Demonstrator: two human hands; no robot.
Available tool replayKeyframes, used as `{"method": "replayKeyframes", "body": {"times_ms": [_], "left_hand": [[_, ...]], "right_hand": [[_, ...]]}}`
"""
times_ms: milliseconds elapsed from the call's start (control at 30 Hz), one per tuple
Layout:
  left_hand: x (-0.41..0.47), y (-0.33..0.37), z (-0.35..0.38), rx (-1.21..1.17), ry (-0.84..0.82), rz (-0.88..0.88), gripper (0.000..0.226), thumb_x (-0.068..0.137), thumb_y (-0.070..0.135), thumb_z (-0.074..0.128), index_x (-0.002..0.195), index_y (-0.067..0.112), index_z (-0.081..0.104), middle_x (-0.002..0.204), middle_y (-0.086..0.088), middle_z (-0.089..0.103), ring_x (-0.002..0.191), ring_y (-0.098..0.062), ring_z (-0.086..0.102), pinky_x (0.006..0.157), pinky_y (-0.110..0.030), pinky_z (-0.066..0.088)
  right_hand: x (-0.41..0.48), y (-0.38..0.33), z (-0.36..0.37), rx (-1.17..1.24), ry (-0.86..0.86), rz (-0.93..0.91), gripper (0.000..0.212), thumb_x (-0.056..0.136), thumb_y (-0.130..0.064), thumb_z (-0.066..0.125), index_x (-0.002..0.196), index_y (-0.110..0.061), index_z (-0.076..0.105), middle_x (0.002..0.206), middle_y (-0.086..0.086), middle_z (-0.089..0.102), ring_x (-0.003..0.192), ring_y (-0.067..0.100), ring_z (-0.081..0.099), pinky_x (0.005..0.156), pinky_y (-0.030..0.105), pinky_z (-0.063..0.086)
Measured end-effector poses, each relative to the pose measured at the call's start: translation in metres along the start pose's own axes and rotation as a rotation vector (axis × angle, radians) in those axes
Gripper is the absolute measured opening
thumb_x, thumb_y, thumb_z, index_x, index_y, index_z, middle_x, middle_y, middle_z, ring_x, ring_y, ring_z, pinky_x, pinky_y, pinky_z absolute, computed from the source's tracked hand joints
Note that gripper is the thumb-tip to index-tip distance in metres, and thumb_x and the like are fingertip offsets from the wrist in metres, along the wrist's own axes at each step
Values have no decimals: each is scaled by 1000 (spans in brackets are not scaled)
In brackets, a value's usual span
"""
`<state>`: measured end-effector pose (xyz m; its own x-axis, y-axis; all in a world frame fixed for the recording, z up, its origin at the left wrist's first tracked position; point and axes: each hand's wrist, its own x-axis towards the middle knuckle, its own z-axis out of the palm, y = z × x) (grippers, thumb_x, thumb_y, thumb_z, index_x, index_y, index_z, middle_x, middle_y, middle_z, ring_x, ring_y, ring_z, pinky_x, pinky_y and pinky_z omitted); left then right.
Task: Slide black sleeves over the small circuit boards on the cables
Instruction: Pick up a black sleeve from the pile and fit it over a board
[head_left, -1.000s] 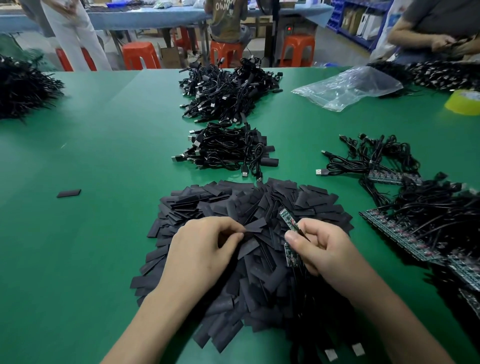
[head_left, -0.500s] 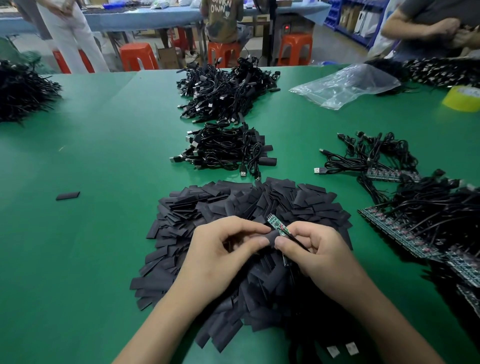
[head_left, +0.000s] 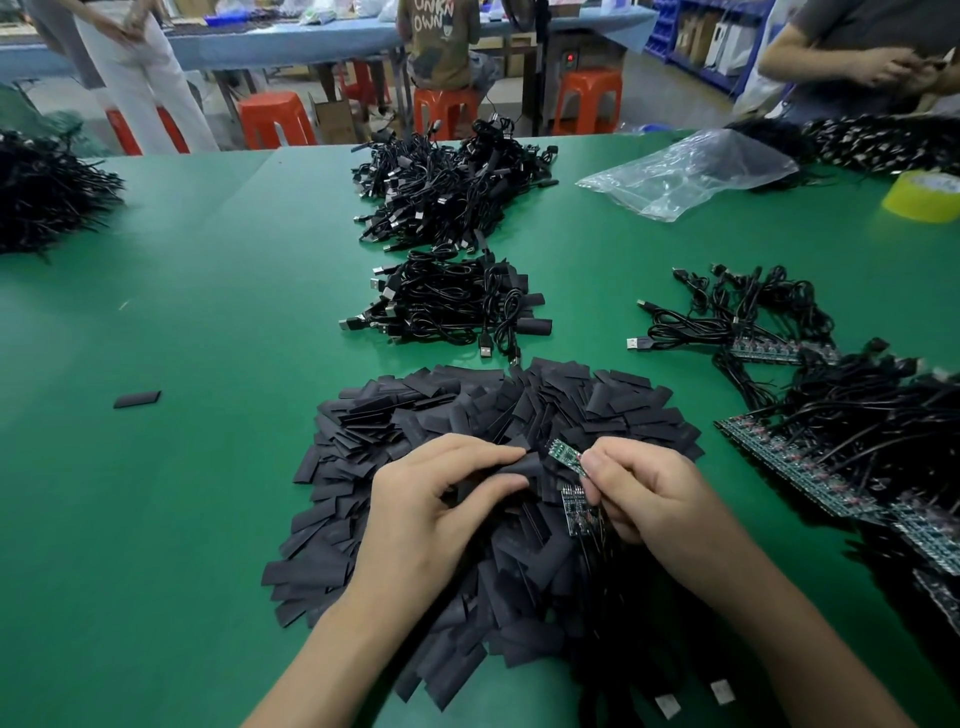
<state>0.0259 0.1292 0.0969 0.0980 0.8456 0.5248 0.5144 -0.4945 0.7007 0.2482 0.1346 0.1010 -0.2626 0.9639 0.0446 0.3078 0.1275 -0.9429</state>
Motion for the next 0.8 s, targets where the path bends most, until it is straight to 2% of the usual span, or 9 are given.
{"method": "replayKeyframes", "body": {"times_ms": [233, 400, 633, 733, 800], "left_hand": [[0, -6, 1, -32, -6, 12, 17, 85, 19, 80, 102, 20, 82, 102, 16, 75, 96, -2, 70, 87, -11, 47], [-1, -8, 1, -37, -19, 15, 16, 87, 21, 79, 103, 21, 81, 102, 17, 74, 97, -3, 70, 86, -12, 47], [4, -17, -9, -6, -197, 83, 18, 90, 28, 77, 107, 20, 81, 103, 15, 73, 97, -5, 70, 85, -21, 54], [3, -18, -10, 14, -214, 92, 22, 93, 34, 72, 109, 22, 81, 105, 16, 72, 98, -5, 70, 84, -26, 56], [3, -17, -10, 38, -215, 101, 24, 94, 37, 70, 110, 23, 80, 106, 17, 71, 98, -2, 69, 85, -25, 56]], "right_hand": [[-3, -4, -1, -63, -71, -40, 47, 93, -55, 49, 71, -13, 49, 54, -8, 35, 50, 9, 32, 50, 26, 27], [-3, -8, -1, -130, -85, -62, 44, 94, -54, 48, 72, -15, 50, 54, -11, 37, 52, 6, 32, 51, 28, 26], [-4, -5, -3, -229, -131, -104, 38, 100, -42, 51, 72, -17, 49, 56, -11, 37, 53, 2, 32, 50, 22, 24], [-4, -5, -3, -259, -152, -113, 37, 104, -34, 54, 71, -19, 48, 58, -10, 38, 54, 3, 33, 51, 21, 25], [-5, -5, -4, -263, -166, -104, 37, 105, -29, 56, 70, -19, 49, 58, -10, 39, 54, 3, 33, 52, 21, 25]]}}
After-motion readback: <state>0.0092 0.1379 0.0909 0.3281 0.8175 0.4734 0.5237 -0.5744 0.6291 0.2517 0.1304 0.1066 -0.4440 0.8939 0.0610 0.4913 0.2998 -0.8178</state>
